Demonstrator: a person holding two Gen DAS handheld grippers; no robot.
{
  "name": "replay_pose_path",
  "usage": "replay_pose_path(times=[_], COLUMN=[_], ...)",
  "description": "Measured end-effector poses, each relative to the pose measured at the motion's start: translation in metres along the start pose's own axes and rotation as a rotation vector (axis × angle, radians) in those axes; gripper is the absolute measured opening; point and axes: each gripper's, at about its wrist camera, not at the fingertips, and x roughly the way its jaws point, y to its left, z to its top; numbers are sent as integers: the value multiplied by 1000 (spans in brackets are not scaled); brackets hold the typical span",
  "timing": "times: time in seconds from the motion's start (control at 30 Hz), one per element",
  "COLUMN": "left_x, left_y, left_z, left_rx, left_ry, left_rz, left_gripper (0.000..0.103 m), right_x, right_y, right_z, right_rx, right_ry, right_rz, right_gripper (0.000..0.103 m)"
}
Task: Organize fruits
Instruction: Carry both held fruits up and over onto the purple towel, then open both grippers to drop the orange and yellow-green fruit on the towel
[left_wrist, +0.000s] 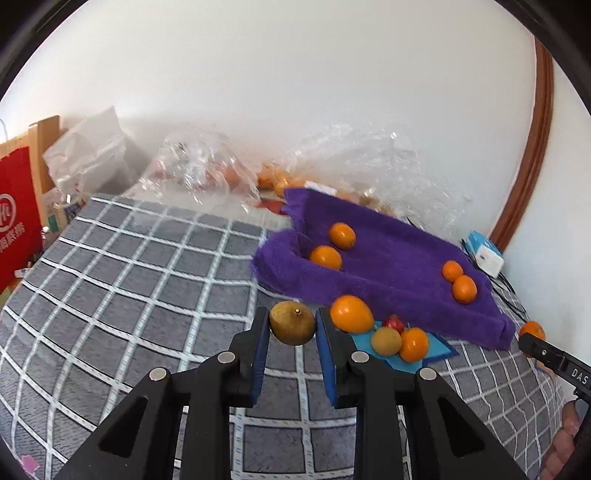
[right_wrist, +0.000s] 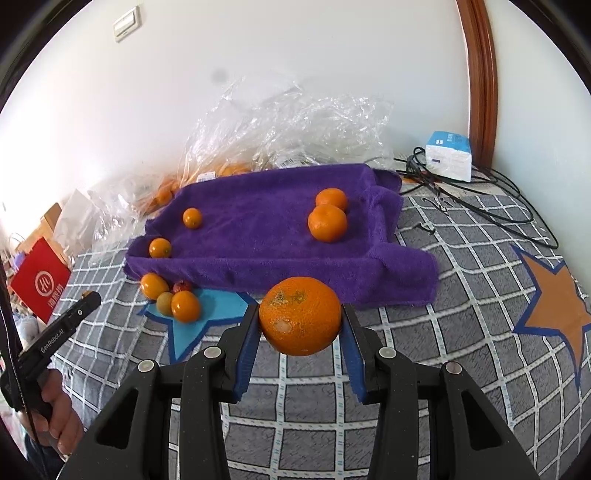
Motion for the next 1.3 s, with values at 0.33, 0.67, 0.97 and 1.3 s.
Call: replay_pose_path(times=[0.33, 0.67, 0.97, 1.3], left_x=[-10, 19, 79, 141], left_y=[3, -29, -45, -56], left_z=[40, 95, 102, 91], left_rx=[-10, 44, 69, 115], left_ry=[2, 36, 101, 204], left_rz=[-31, -73, -29, 65], left_gripper=[24, 24, 24, 24], right_x=[9, 38, 87, 105], right_y=[-3, -15, -37, -35], right_z=[39, 78, 69, 59], right_rx=[-28, -29, -6, -32], right_ry=[-46, -67, 58, 105], right_rz=[-4, -12, -30, -23], right_gripper=[42, 42, 42, 42])
